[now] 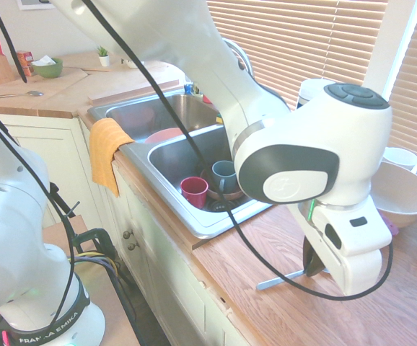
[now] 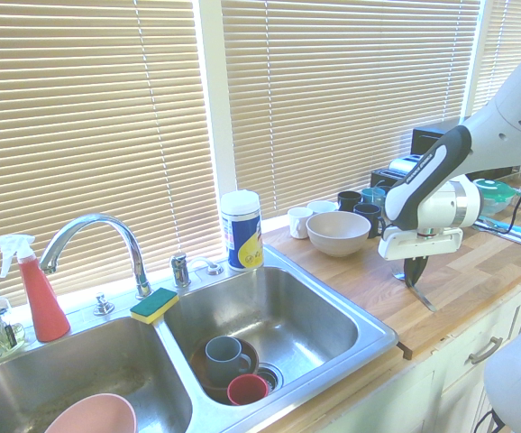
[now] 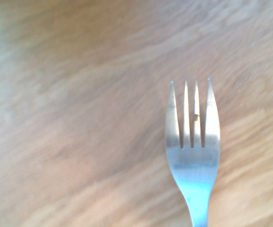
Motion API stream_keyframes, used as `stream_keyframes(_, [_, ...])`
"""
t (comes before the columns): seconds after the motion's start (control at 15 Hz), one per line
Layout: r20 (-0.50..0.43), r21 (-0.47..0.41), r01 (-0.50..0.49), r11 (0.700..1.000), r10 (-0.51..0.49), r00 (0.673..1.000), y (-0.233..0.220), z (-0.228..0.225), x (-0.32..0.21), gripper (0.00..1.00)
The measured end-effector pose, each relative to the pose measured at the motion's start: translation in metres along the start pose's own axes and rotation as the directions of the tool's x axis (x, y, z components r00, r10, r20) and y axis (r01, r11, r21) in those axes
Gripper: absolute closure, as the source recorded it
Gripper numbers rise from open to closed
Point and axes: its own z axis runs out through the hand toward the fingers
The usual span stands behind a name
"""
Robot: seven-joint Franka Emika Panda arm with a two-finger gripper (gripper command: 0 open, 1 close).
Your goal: Put the fork into the sink
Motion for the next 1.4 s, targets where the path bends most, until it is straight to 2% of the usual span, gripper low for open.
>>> stream_keyframes(0.2, [-0.052,0.073,0.059,0.996,-0.056,0.997,-0.034,-0.07,-0.007,1.0])
stream_keyframes(0.33, [-0.077,0.11,0.127,0.986,-0.119,0.99,-0.076,-0.116,-0.048,1.0])
stream_keyframes(0.47, [-0.081,0.118,0.199,0.973,-0.19,0.978,-0.129,-0.128,-0.111,1.0])
stream_keyframes(0.67, [-0.067,0.113,0.269,0.957,-0.263,0.963,-0.19,-0.105,-0.195,1.0])
stream_keyframes(0.87, [-0.077,0.095,0.26,0.961,-0.253,0.964,-0.226,-0.047,-0.231,1.0])
stream_keyframes(1.07, [-0.049,0.078,0.245,0.966,-0.241,0.969,-0.243,0.015,-0.254,1.0])
stream_keyframes(1.4, [-0.01,0.04,0.234,0.971,-0.234,0.972,-0.24,0.084,-0.27,1.0])
